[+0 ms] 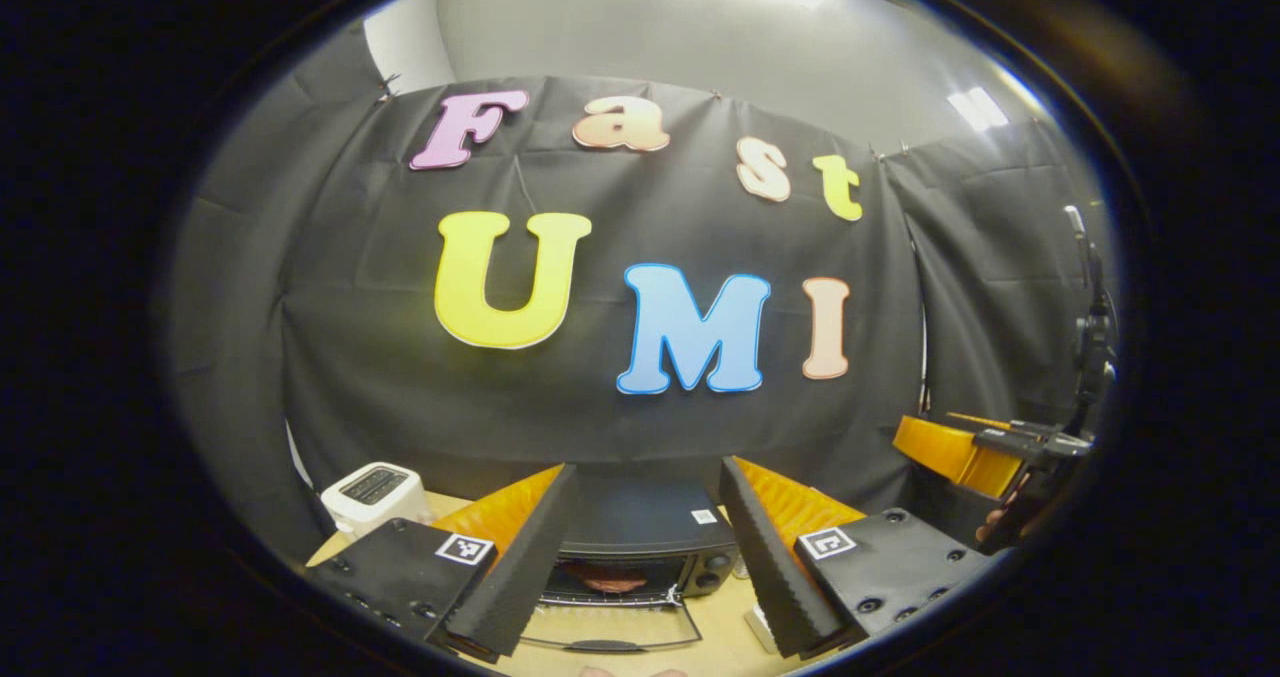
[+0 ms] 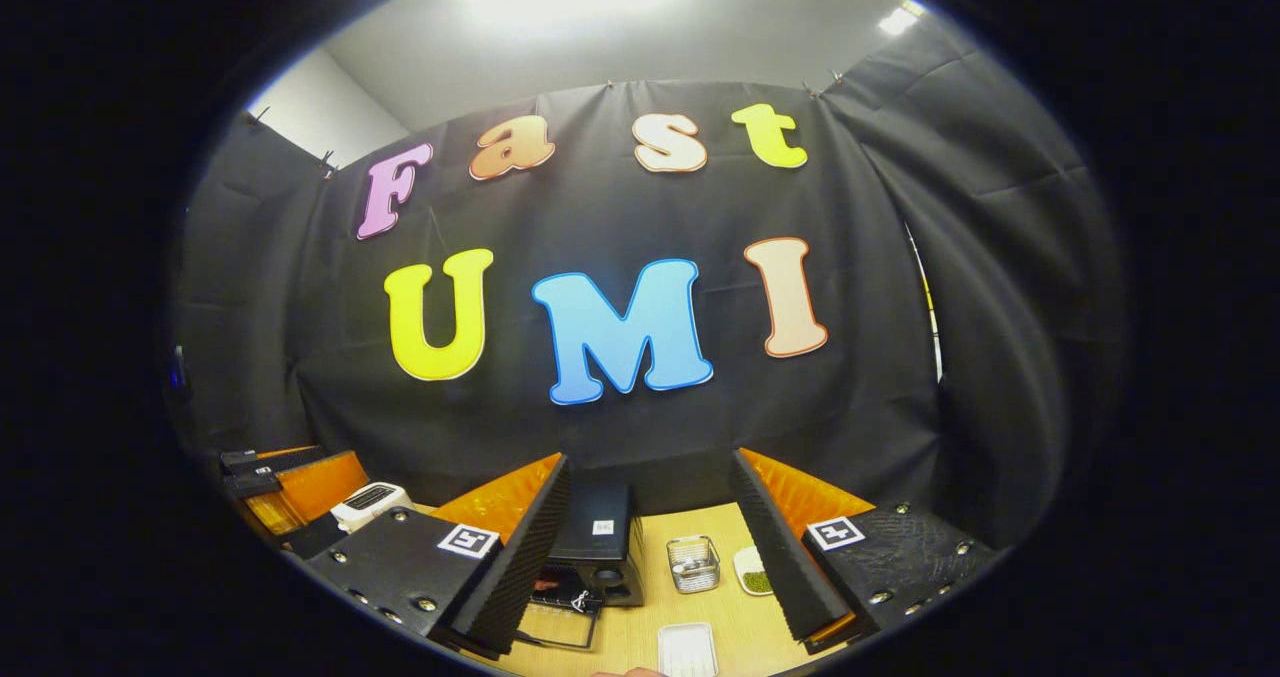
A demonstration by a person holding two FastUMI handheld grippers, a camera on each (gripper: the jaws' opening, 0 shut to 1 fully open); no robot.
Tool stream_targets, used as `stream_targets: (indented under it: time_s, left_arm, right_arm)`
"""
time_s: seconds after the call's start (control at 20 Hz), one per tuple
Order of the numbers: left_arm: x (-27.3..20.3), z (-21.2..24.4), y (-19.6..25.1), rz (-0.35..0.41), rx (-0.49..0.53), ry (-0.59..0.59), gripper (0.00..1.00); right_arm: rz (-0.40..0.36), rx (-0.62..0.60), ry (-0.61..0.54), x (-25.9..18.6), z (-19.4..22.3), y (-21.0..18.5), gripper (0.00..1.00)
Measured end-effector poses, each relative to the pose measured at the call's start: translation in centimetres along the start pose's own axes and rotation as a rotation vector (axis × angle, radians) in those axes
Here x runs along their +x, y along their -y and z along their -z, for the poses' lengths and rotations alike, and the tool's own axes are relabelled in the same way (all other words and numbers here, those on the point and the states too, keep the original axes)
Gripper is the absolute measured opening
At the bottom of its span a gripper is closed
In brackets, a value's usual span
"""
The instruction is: Open the electric oven with the left hand, put the food in, and close the electric oven.
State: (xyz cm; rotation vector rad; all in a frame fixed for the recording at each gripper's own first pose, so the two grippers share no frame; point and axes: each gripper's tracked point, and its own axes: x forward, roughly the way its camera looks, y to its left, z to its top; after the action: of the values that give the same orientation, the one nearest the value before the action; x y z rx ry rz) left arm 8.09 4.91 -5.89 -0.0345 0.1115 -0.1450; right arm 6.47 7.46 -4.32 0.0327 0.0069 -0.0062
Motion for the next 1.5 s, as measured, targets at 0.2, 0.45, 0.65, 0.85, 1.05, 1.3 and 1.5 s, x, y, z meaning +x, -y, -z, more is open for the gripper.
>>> stream_targets:
  time_s: [0.2, 0.45, 0.65, 0.85, 1.05, 1.3, 1.5]
  left_arm:
    - [0.7, 3.6, -0.5, -0.042, 0.016, -0.091, 0.91]
    - [1.3, 12.8, -0.8, -0.054, -0.025, -0.324, 0.99]
    - [1.1, 18.5, -0.8, -0.046, -0.022, -0.46, 0.99]
    - [0.7, 23.5, -0.7, -0.034, 0.002, -0.575, 0.99]
    - [-0.1, 28.2, -0.7, -0.034, -0.033, -0.703, 0.95]
    - [-1.0, 34.0, -1.5, -0.047, -0.054, -0.863, 0.92]
    - [-1.2, 37.7, -1.8, -0.043, -0.041, -0.97, 0.99]
  right_arm:
    - [-0.011, 0.019, -0.018, -0.3, 0.3, 0.0, 0.96]
    - [0.003, 0.018, -0.034, -0.7, 0.5, 1.2, 0.96]
    - [0.045, 0.022, -0.041, -1.4, 0.7, 2.9, 1.0]
    - [0.086, 0.03, -0.066, -1.9, 1.6, 4.3, 0.96]
    - [0.123, 0.029, -0.076, -2.6, 2.0, 5.9, 0.96]
    - [0.164, 0.05, -0.108, -2.8, 3.4, 7.7, 0.96]
    - [0.186, 0.049, -0.138, -2.9, 4.4, 8.5, 0.96]
